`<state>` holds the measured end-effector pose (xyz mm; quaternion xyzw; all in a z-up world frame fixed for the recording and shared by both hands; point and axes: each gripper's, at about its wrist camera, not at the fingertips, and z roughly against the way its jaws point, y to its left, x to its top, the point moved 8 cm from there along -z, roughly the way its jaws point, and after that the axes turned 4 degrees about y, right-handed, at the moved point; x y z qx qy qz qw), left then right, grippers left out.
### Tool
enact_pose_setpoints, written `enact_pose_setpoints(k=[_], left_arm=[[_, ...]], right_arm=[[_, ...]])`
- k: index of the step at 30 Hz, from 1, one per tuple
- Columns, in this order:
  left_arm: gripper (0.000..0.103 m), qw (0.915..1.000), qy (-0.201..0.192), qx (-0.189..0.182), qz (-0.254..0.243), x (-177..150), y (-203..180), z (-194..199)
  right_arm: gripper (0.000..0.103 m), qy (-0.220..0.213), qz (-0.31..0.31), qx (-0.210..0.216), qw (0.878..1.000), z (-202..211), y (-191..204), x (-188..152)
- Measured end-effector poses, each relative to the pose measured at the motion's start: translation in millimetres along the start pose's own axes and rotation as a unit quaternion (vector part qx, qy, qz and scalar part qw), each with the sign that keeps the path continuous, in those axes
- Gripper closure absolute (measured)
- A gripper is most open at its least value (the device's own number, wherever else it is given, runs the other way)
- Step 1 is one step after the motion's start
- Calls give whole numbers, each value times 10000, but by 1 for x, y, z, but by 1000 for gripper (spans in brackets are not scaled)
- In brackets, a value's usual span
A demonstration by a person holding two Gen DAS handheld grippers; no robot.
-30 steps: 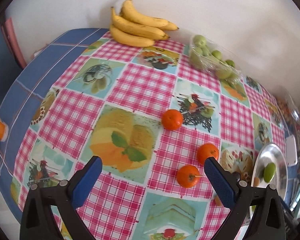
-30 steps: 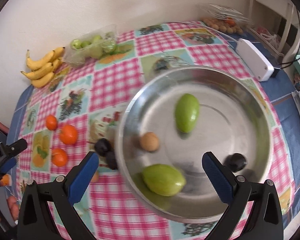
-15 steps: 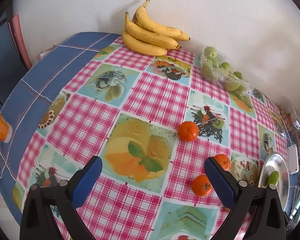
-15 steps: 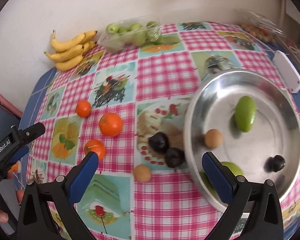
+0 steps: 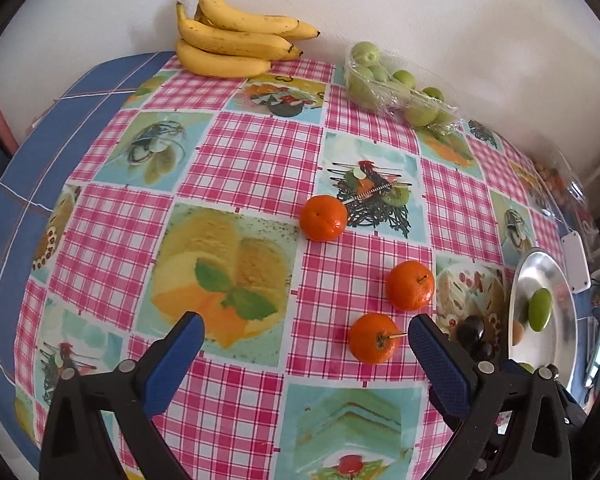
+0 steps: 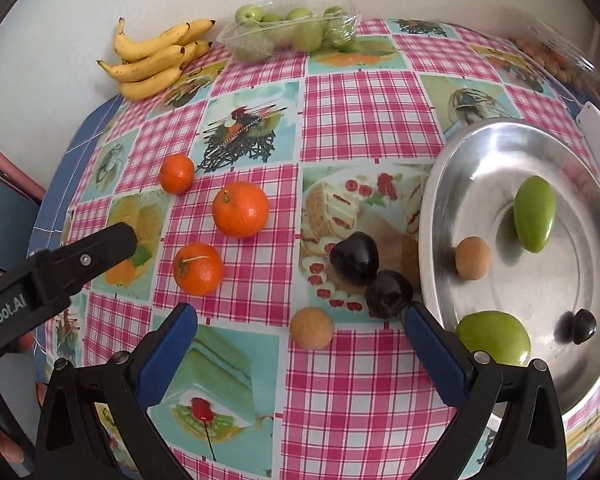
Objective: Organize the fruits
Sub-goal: 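Move the left gripper to an orange while the right approaches a brown kiwi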
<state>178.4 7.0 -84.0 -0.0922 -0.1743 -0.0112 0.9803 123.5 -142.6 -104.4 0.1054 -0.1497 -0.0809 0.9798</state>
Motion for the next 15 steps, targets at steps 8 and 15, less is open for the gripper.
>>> enact_pose_setpoints(k=[8,15], left_arm=[[0,9997,-139,-186,-109,6,-13,2],[2,9992,-132,-301,-249,7,-25,-3]], right_arm=[[0,-22,60,35,10000,0,1,3],[19,64,130,53,9999,-3,3,0]])
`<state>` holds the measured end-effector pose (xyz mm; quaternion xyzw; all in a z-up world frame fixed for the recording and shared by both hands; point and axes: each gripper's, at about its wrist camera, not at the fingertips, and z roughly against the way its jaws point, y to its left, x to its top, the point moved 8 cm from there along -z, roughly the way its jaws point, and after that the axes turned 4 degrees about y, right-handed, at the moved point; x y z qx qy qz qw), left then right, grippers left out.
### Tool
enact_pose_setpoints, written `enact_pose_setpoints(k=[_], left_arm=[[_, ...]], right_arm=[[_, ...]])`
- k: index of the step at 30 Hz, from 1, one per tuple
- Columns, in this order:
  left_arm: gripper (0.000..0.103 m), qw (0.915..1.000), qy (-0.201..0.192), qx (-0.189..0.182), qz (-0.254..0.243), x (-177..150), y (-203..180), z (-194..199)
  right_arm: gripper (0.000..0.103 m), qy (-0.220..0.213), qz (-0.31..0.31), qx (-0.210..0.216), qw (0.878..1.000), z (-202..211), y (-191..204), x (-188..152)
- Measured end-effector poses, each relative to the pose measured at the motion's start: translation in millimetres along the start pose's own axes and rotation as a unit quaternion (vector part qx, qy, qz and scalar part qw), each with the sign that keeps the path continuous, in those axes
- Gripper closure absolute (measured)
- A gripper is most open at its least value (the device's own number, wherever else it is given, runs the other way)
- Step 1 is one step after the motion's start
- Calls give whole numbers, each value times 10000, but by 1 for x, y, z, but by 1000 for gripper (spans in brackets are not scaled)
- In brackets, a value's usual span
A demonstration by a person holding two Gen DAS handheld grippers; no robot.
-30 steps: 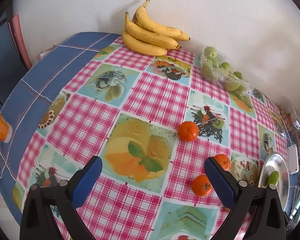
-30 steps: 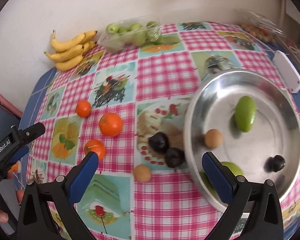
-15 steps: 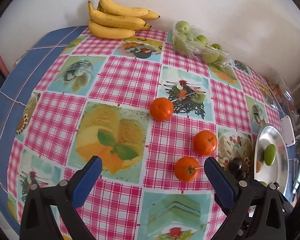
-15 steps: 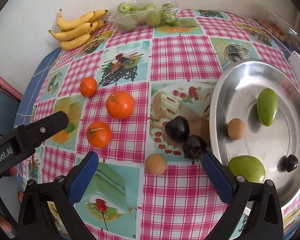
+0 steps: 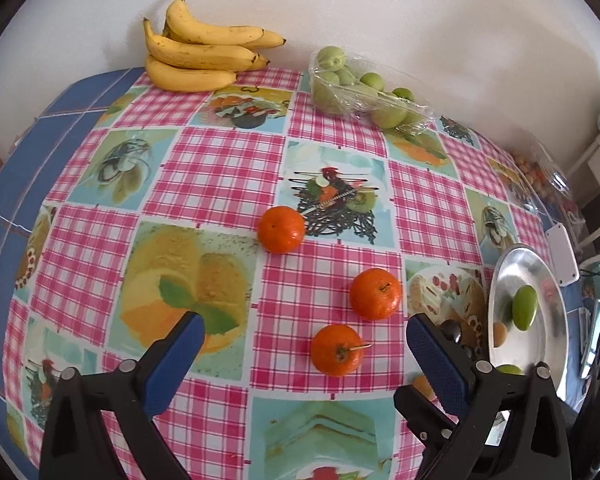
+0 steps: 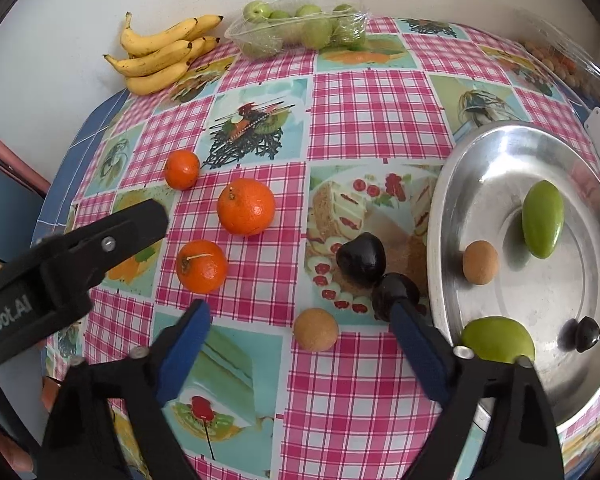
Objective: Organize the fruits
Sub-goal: 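Move the left gripper to an orange while the right approaches a brown kiwi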
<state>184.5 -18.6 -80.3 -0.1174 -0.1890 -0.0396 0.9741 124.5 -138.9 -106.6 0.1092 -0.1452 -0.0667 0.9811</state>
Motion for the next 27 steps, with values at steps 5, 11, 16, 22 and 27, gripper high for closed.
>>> enact_pose_setpoints(k=[5,11,16,22,27], left_arm=[[13,9998,134,-120,86,-3,-3,-10],[28,9990,333,-256,149,-9,-8,-21],[41,9982,458,-359,165,-13,-14,-26],[43,9972,584,-425,187,-17,-16,-32],[57,9964,695,-443,203,-20,-16,-37]], right_arm=[[35,83,-30,-24,10000,-4,-3,-2],[46,141,-13,-93,9999,-4,-2,-3],[46,28,43,-108,9999,5,0,1],[57,129,182,-127,9997,1,4,-2],[68,330,145,-203,9991,-12,0,-7]])
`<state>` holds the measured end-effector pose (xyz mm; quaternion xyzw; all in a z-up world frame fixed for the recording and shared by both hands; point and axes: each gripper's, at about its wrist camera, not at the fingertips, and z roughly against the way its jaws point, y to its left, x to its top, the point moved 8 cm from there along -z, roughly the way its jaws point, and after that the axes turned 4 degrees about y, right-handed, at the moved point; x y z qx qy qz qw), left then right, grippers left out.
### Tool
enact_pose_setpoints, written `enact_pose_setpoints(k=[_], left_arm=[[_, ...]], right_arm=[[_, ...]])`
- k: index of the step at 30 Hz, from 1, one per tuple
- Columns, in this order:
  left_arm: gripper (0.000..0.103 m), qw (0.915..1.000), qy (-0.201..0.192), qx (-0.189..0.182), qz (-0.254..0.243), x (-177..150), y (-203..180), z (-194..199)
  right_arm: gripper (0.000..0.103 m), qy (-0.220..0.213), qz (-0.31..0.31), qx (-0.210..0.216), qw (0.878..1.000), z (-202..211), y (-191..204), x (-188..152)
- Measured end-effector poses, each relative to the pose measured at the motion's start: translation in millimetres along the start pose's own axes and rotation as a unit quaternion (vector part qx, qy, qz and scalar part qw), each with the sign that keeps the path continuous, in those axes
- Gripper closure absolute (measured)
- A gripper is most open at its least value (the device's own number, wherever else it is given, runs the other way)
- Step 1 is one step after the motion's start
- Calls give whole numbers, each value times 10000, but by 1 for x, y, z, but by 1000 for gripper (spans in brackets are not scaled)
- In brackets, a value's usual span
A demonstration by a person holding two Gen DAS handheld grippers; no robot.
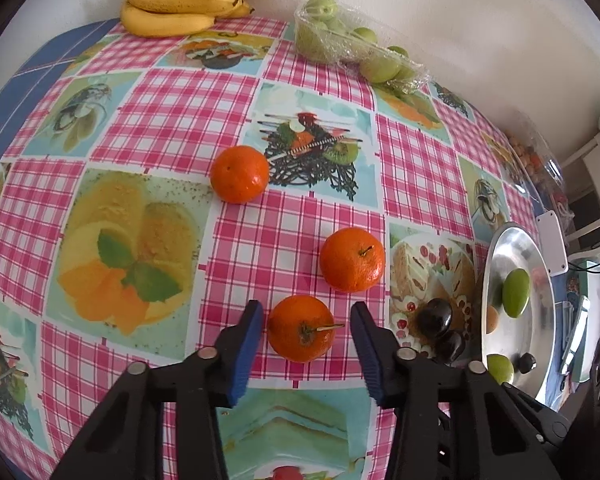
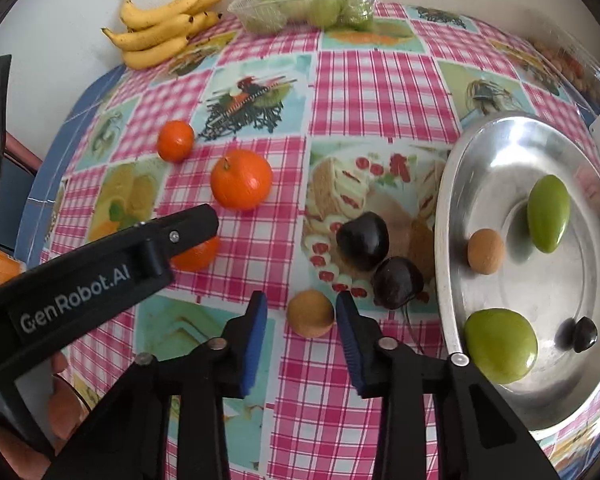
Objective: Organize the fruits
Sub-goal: 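Close the left gripper on the orange while the right grasps the kiwi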
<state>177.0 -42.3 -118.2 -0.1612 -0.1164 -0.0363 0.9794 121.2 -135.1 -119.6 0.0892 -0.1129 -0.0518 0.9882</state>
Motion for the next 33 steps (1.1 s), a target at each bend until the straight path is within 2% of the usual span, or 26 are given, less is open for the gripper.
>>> enact_pose_setpoints(k=[6,9,13,21,25,33], left_arm=[[61,10000,78,31,14,-2,2,-5],[63,9999,125,2,56,-4,4,-9],[63,9999,115,-16,101,-5,5,-6],[63,9996,-218,-137,106,7,-2,22],[63,9992,-305,-170,191,11,-3,32],[63,9988,-417,-42,251,15,-6,35]], right_arm=[[70,91,7,-30,10000,-6,0,-3],[76,97,-2,-74,9999,-7,-2,-2],[76,106,-45,-22,9999,-7,-2,-1],[76,-320,-109,163,9993,27,-2,11],[76,-475,-113,37,9988,43,-3,14],[76,-504,-294,138,9982,49,-13,24]])
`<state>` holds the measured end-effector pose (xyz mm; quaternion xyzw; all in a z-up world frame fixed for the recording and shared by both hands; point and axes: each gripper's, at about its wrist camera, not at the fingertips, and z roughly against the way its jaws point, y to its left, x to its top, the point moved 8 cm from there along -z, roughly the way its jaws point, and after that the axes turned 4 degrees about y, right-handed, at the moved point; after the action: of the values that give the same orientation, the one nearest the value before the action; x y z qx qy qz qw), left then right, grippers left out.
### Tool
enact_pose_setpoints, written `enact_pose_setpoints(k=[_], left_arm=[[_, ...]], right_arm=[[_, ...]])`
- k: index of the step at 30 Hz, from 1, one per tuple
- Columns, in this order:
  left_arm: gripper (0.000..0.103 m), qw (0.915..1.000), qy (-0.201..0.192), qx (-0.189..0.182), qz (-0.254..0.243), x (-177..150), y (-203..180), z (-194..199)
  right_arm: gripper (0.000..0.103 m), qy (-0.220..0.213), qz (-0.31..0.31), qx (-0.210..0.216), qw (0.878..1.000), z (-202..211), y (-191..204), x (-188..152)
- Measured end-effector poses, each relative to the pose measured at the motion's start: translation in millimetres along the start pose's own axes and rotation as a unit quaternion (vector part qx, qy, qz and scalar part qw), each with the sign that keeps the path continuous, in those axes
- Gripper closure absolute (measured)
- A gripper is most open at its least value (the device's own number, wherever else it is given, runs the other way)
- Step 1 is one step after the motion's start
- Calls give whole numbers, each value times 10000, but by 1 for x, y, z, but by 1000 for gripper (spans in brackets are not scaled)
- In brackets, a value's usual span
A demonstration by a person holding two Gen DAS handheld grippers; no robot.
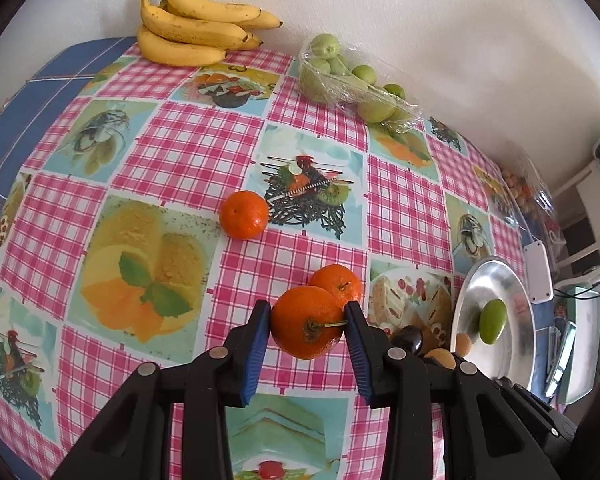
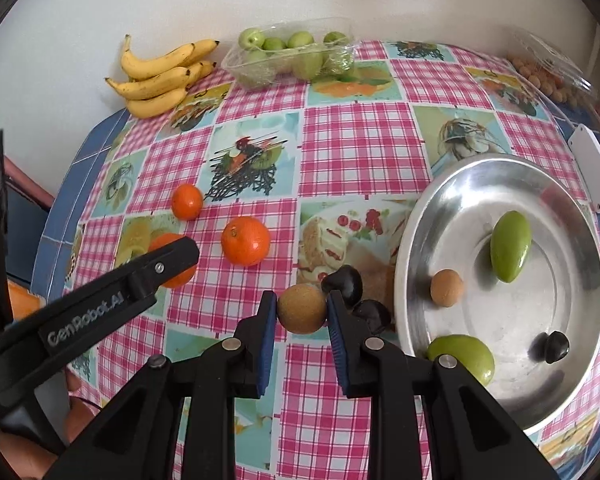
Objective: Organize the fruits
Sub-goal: 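Close the left gripper on the orange while the right grasps the kiwi, then carry the orange and kiwi over the steel bowl with both grippers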
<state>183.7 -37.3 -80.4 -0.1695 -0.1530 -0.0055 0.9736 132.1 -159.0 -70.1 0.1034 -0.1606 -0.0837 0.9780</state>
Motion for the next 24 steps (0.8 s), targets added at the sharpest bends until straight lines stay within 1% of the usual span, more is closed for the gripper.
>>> enact_pose_setpoints(k=[6,13,18,24], left_arm=[[63,10000,-47,56,66,6,-4,-5],[63,9998,-108,162,93,12,-8,-8],[63,9996,-135,239,50,14,-15,-12],[63,9993,-187,307,-71,14,-29,-13]], right_arm=[[76,-68,-9,-31,10000,0,-5,12],[76,-27,-45,-82,10000,-3,-10,16],[76,-5,29,-112,9999,-1,-12,18],[76,-13,-82,-158,9998,5,-25,19]])
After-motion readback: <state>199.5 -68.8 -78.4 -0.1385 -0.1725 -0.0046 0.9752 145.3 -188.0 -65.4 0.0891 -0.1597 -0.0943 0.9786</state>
